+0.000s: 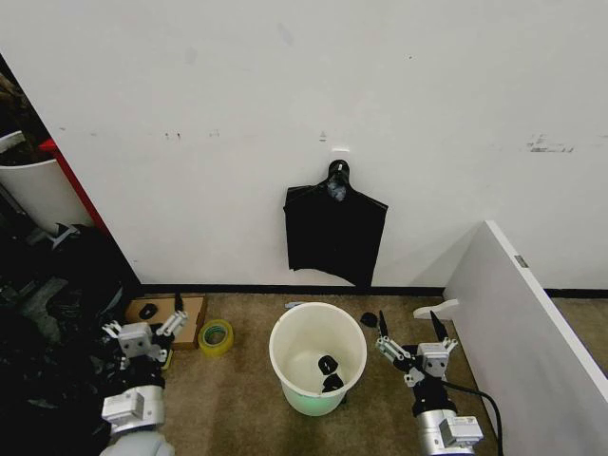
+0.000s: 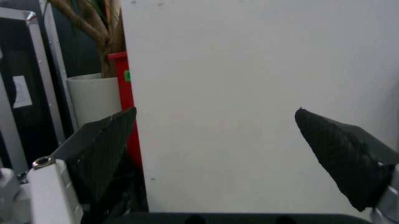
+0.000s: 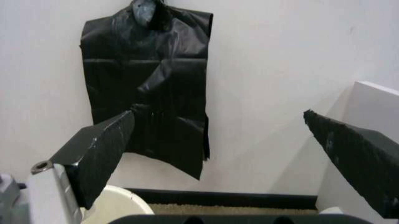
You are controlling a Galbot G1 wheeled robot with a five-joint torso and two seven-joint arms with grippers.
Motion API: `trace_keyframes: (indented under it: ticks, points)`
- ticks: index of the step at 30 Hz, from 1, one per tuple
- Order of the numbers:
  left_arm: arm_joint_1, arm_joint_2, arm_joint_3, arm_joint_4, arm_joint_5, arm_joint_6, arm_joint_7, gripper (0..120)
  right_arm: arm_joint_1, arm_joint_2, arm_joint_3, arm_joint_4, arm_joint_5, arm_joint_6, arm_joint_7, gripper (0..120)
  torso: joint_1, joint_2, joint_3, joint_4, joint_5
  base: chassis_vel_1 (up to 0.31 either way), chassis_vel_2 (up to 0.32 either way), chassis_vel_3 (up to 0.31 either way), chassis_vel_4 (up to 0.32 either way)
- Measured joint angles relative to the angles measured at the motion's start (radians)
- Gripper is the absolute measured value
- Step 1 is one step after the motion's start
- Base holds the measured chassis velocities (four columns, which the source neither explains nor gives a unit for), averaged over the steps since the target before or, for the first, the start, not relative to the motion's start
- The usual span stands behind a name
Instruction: Place the garbage bag over the trash bin.
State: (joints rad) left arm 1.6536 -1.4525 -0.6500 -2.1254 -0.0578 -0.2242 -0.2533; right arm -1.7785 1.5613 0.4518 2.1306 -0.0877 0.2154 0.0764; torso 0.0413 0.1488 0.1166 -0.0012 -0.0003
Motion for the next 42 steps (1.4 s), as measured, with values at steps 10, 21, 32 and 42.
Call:
trace_keyframes:
  ticks: [10,21,32,42]
  points:
    - [0.023,0.007,0.008,0.006,0.003,0.000,0.004,100,-0.001,-0.004,0.004,-0.012,0.006,0.010,0.002,100,0.000,0.000,0.000,0.0000,0.0000,0.000,0.000,0.000,0.000]
    - [0.050,0.033,0.020,0.007,0.006,-0.004,0.056,100,0.006,-0.006,0.003,-0.016,0.017,0.010,0.002,100,0.000,0.000,0.000,0.0000,-0.0002,0.000,0.000,0.000,0.000]
    - [0.071,0.068,0.018,0.011,-0.073,-0.029,0.178,100,0.027,-0.044,-0.031,-0.018,0.145,-0.008,-0.028,100,0.000,0.000,0.000,-0.0001,-0.0001,0.000,0.000,0.000,0.000]
    - [0.071,0.094,0.054,0.040,-0.084,-0.092,0.202,100,0.226,-0.198,-0.135,-0.015,0.582,-0.166,-0.136,100,0.000,0.000,0.000,0.0002,0.0000,0.000,0.000,0.000,0.000]
